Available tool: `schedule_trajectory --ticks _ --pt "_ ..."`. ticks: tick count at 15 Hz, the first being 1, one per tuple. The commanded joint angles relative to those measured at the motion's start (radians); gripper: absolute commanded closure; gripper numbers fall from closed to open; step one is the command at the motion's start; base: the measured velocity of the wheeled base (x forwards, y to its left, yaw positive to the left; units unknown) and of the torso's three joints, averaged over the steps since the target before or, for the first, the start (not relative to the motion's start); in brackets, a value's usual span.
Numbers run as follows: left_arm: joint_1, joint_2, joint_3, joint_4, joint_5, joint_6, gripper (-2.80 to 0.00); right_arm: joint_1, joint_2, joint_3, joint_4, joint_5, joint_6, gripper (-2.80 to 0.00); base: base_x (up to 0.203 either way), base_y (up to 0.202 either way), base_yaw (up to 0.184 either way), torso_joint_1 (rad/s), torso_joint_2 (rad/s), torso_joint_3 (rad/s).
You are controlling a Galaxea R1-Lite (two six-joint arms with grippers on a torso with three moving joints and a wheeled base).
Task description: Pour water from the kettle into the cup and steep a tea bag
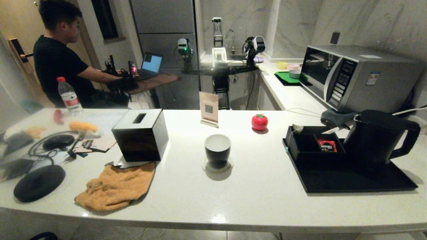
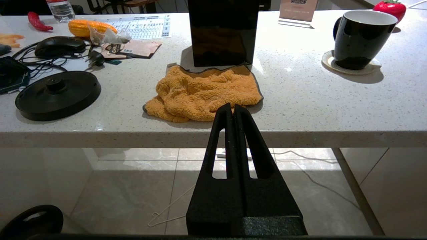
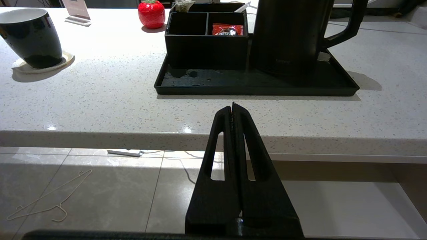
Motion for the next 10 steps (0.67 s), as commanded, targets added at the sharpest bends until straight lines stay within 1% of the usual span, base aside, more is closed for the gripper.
schedule_trajectory --ticks 1,10 --pt "0.0 0.0 0.0 0.0 0.0 0.0 0.0 0.001 0.001 0.0 0.001 0.0 0.0 0.0 0.0 0.0 0.0 0.0 0.0 0.0" --pt "0.0 0.0 0.0 0.0 0.0 0.0 0.0 0.0 0.001 0.0 -0.001 0.0 0.0 0.0 0.0 0.0 0.0 0.0 0.0 0.0"
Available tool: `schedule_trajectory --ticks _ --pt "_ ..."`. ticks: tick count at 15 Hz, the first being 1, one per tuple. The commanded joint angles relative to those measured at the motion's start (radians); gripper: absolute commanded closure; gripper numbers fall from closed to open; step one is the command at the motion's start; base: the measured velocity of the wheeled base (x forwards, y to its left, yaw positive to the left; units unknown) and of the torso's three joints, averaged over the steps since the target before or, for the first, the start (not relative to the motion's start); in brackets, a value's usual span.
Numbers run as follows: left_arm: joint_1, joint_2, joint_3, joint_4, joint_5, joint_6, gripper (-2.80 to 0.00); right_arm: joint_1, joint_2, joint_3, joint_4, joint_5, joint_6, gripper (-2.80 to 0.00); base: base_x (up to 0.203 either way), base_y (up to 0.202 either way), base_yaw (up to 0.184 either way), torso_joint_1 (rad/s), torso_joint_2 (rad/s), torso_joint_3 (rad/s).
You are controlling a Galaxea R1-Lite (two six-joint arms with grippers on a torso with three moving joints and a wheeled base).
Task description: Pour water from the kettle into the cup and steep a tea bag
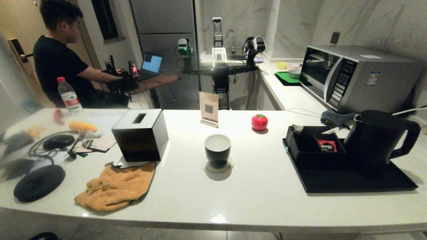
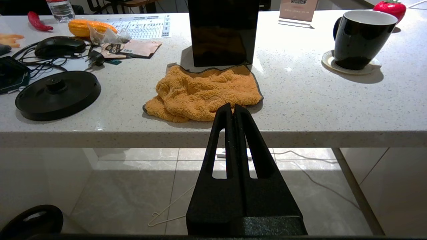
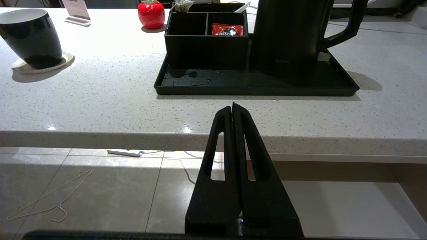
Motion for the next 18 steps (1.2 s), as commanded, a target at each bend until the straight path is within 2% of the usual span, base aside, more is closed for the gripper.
schedule_trajectory --ticks 1,18 --pt "0.0 0.0 0.0 0.0 0.0 0.0 0.0 0.0 0.001 0.0 0.0 0.0 -0.001 0.0 0.0 0.0 0.0 0.0 0.0 0.0" --pt "0.0 0.0 0.0 0.0 0.0 0.0 0.0 0.001 0.001 0.0 0.0 0.0 -0.001 0.0 0.0 0.0 0.0 0.0 0.0 0.0"
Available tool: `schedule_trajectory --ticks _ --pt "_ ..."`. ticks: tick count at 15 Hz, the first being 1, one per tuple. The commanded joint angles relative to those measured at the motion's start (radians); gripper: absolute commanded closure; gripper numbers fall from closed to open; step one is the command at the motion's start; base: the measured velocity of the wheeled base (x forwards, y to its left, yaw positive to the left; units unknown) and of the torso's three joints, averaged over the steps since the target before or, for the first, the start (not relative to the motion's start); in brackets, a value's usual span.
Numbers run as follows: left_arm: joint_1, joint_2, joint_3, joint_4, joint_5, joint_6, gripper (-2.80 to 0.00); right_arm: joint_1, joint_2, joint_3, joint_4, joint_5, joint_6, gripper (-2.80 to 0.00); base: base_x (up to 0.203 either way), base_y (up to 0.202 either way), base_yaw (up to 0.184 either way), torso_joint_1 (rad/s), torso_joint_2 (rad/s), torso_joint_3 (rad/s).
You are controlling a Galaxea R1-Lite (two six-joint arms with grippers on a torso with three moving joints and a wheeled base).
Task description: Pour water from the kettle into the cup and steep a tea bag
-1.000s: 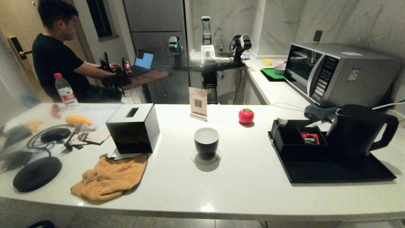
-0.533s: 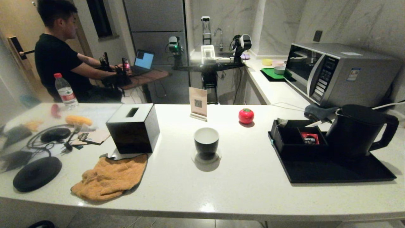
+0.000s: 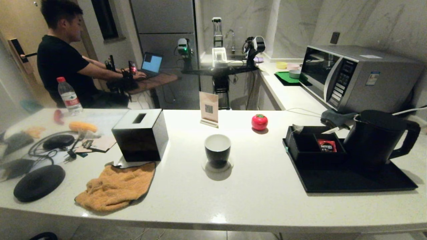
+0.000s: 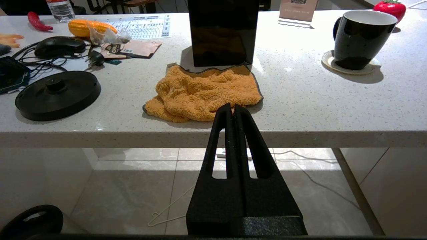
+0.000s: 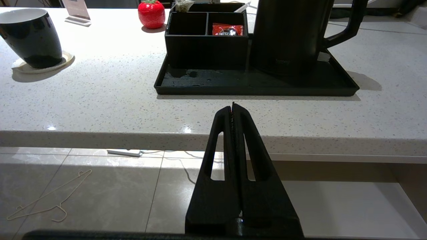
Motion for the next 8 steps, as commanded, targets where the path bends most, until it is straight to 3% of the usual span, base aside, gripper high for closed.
schedule_trajectory --ticks 1,8 --pt "0.0 0.0 0.0 0.0 0.0 0.0 0.0 0.0 0.001 0.0 -0.001 0.0 0.0 0.0 0.0 0.0 0.0 0.0 0.0 0.0" --pt "0.0 0.0 0.0 0.0 0.0 0.0 0.0 0.001 0.001 0.0 0.0 0.0 0.0 0.0 0.0 0.0 0.0 0.0 0.0 0.0"
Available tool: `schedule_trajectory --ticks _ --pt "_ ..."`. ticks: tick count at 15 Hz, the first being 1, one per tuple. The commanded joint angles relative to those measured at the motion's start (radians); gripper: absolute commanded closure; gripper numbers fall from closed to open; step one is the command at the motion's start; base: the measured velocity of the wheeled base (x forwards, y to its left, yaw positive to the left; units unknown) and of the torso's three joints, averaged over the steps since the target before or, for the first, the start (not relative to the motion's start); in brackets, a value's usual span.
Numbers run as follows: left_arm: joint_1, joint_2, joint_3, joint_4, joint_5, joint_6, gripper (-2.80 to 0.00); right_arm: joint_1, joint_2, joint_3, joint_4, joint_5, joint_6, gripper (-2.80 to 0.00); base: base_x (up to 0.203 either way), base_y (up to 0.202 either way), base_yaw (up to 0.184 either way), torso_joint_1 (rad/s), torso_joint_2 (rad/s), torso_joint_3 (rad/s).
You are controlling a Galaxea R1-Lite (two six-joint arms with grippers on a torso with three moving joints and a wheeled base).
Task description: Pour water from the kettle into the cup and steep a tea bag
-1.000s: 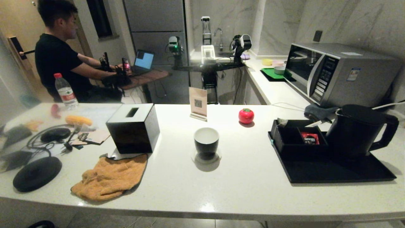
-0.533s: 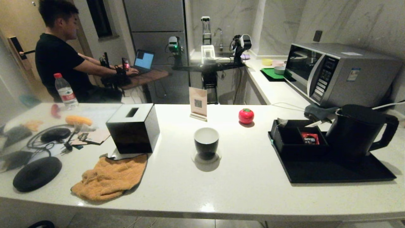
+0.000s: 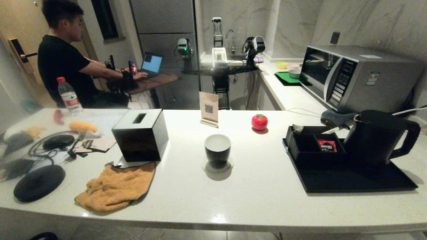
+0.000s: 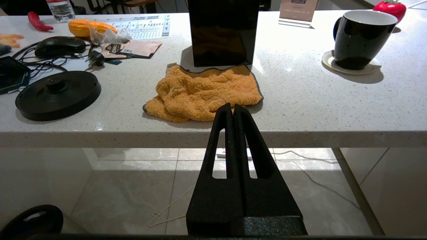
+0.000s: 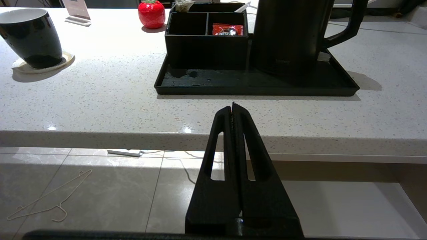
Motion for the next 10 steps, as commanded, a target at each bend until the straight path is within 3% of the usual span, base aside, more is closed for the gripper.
schedule_trajectory --ticks 1,10 --pt "0.0 0.0 0.0 0.0 0.0 0.0 0.0 0.001 0.001 0.0 0.0 0.0 0.0 0.0 0.0 0.0 0.0 0.0 0.0 0.0" --pt "0.0 0.0 0.0 0.0 0.0 0.0 0.0 0.0 0.001 0.0 0.0 0.0 0.0 0.0 0.0 0.0 0.0 0.0 0.0 0.0"
